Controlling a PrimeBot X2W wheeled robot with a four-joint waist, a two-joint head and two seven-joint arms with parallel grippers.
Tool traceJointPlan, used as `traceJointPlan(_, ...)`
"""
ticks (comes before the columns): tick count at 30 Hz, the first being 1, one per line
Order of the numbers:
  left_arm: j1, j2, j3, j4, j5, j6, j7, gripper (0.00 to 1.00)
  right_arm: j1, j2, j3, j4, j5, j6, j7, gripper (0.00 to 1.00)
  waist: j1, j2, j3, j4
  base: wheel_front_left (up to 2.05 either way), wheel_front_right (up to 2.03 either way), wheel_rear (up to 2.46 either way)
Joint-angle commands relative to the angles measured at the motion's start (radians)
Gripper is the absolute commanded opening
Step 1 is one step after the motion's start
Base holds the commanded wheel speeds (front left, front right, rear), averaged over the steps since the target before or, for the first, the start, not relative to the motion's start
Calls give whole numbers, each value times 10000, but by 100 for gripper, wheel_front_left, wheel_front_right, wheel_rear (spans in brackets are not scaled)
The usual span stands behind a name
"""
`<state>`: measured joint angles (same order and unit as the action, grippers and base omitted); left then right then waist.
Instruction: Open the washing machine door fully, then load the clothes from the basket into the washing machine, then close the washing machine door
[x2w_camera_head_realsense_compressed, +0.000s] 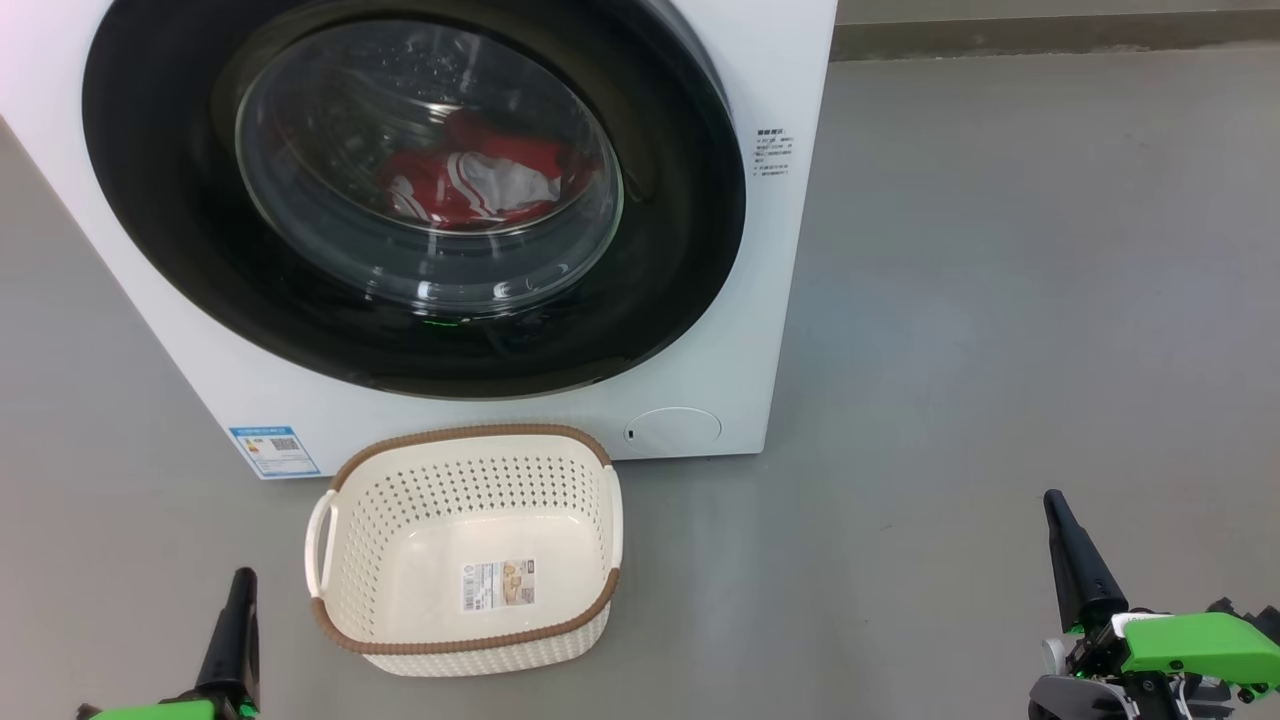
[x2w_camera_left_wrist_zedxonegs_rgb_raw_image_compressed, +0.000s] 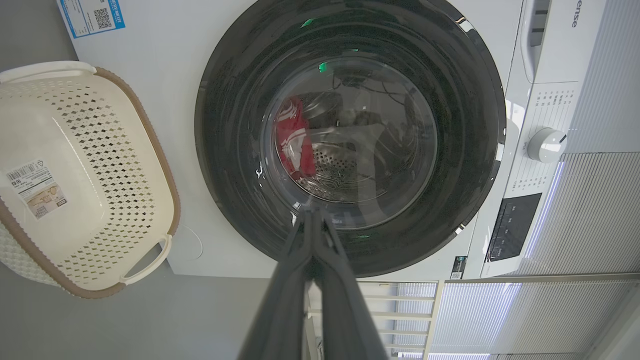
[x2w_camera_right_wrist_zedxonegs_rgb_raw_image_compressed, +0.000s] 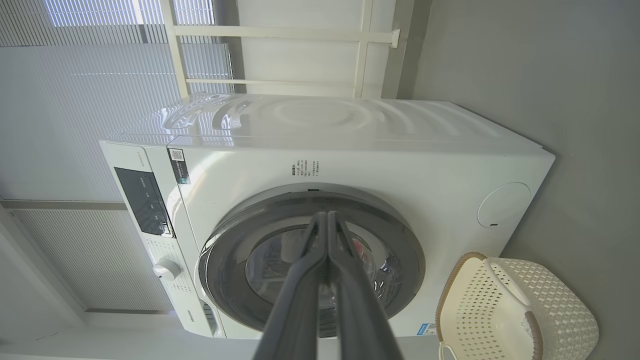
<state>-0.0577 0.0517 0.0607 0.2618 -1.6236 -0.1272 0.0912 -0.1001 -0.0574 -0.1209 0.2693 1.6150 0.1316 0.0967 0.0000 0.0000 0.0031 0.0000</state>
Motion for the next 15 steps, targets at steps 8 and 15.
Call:
traceJointPlan(8,-488,115,356,-173,5,-35,80,0,-69,2,162,-251,11,-9,91,0,0,0,0,0,0,0,0)
traceJointPlan(15,-489,103,372,-173,19,-35,93,0,-70,8,152,-250,3,-9,99,0,0,0,0,0,0,0,0)
